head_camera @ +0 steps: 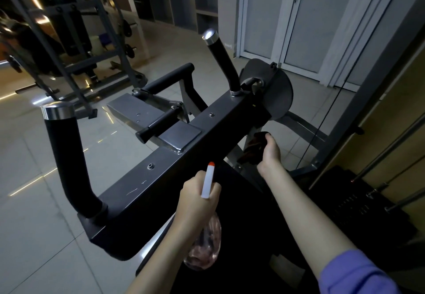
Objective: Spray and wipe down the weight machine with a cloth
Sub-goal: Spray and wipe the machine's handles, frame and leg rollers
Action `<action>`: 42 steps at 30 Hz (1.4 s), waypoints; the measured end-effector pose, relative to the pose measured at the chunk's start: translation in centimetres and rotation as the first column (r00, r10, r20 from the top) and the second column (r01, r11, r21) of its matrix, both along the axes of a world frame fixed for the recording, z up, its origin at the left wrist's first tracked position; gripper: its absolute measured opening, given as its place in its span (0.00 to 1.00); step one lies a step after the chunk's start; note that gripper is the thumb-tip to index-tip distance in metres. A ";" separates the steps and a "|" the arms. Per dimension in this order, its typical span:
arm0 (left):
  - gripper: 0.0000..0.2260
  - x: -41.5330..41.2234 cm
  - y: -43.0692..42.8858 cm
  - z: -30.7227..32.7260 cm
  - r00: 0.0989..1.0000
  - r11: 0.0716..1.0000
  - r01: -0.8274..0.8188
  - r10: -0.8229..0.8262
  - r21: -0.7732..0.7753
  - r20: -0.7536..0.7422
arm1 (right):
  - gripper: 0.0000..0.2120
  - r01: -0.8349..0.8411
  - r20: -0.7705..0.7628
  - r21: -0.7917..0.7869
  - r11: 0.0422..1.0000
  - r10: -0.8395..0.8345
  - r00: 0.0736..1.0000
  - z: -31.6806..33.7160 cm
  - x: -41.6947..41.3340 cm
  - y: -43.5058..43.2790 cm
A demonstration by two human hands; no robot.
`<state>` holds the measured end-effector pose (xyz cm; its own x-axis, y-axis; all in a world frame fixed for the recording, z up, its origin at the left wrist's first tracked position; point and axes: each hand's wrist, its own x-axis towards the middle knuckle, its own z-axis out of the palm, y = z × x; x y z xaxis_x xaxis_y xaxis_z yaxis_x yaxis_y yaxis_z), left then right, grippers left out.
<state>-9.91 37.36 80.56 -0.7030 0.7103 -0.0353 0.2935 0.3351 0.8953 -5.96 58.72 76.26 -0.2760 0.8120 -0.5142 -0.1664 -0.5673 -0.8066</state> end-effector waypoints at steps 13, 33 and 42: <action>0.09 -1.4 0.1 -0.4 1.000 0.996 0.005 -0.005 0.086 0.008 | 0.24 -0.091 0.328 0.428 0.899 -0.061 0.943 -0.8 -7.7 -2.4; 0.09 -3.2 1.0 -1.3 0.998 0.990 0.060 -0.057 0.131 -0.025 | 0.19 -0.046 0.411 0.573 0.818 -0.238 0.880 -1.2 -8.0 4.1; 0.05 -3.3 0.5 -0.6 0.996 0.981 0.092 -0.091 0.169 -0.010 | 0.19 -0.077 0.408 0.480 0.874 -0.145 0.901 0.8 -8.4 6.3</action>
<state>-13.26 37.82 79.96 -0.6348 0.7671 0.0927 0.3183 0.1503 0.9360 -14.34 65.02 77.07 -0.0918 0.9883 -0.1218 0.2373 -0.0971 -0.9666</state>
